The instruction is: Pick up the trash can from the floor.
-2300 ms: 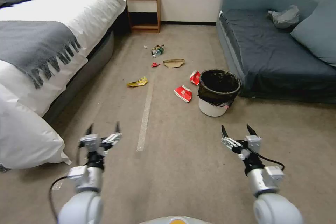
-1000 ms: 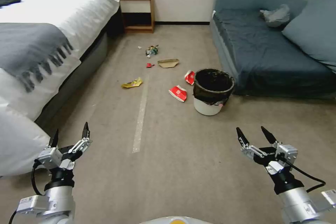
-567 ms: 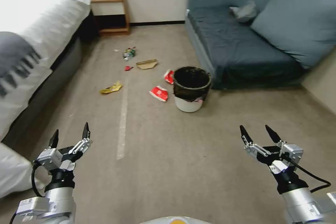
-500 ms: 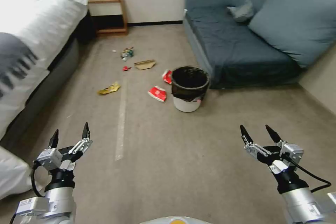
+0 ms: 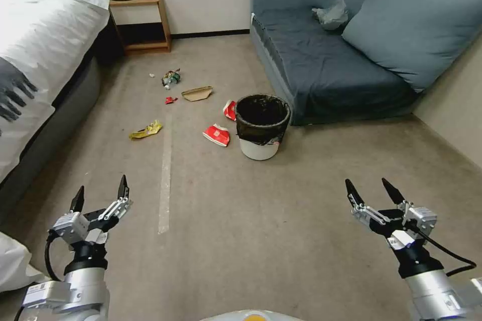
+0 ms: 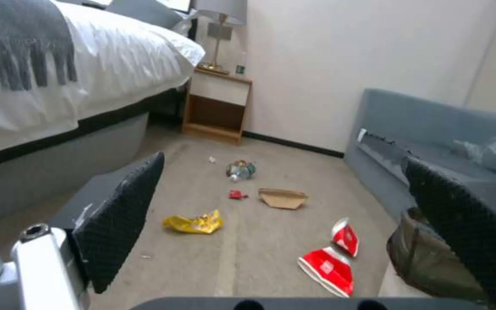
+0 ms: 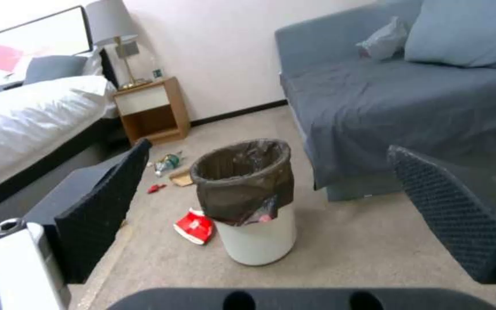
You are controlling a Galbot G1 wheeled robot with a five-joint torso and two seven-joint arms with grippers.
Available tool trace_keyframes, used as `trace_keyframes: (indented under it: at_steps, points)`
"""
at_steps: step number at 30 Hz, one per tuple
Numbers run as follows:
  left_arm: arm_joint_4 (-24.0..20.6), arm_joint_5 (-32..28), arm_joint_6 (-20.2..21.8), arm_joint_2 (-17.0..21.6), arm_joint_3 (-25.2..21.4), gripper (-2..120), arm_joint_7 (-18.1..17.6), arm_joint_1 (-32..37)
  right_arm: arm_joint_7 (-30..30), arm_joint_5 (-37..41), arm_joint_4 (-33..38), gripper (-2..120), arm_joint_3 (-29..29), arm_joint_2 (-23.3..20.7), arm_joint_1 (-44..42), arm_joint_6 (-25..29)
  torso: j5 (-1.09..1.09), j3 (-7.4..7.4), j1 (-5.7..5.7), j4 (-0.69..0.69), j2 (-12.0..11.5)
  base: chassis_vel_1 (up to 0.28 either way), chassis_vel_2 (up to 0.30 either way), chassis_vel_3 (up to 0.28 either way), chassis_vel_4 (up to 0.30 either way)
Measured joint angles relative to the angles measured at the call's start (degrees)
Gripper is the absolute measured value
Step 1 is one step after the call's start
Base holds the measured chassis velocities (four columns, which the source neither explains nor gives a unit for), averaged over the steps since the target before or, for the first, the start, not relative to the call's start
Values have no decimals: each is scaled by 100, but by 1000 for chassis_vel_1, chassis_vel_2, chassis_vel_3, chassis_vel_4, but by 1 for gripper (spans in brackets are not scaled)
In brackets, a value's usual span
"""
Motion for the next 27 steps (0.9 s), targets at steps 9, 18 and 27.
trace_keyframes:
  at_steps: [9, 18, 27]
  points:
    - [99, 3, 54, 34, -3, 100, -8, -83, -36, 61, -104, 100, 0, 9, 54, 21, 0, 0, 0, -1, 0, 0, 0, 0, 0]
    - [185, 6, 78, 26, 5, 100, -9, -144, -104, 119, -189, 100, 25, -26, 101, 21, 0, 0, 1, 0, 0, -40, 42, 42, -40]
    - [252, 7, 105, 36, 3, 100, -5, -190, -133, 129, -259, 100, -2, -24, 161, 13, 0, 0, 1, 0, 0, -91, 97, 94, -97]
